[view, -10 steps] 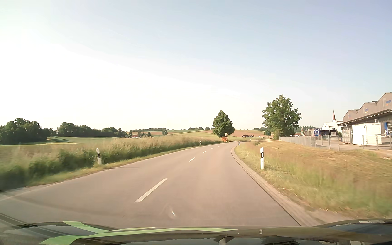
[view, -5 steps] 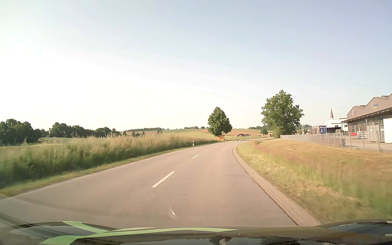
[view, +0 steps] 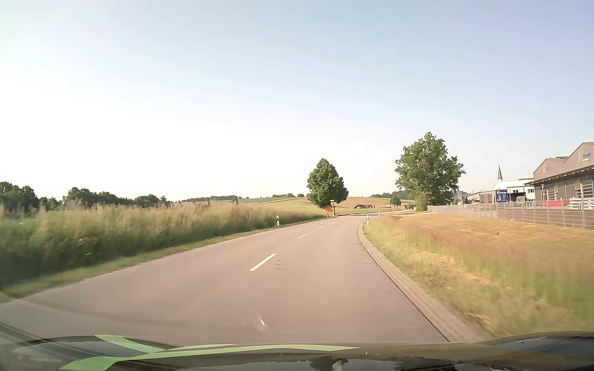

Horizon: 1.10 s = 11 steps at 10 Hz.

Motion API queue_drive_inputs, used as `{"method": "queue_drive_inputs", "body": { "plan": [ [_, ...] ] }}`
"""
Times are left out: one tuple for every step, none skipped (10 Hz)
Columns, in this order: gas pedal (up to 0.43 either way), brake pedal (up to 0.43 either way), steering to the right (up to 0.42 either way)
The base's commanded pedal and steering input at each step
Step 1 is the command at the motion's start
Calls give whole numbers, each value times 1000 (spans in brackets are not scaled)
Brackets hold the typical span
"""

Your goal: Follow the waypoints while adhering to traffic rules and regulations

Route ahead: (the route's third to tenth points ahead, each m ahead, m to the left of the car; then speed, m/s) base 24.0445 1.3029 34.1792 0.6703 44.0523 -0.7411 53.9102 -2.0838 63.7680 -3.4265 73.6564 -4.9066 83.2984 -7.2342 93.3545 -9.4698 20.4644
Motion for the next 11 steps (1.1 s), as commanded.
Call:
{"method": "queue_drive_inputs", "body": {
  "plan": [
    [189, 0, 1],
    [177, 0, 4],
    [138, 0, 10],
    [130, 0, 11],
    [130, 0, 11],
    [138, 0, 11],
    [138, 0, 11],
    [150, 0, 12],
    [157, 0, 13],
    [157, 0, 13],
    [157, 0, 14]
  ]
}}
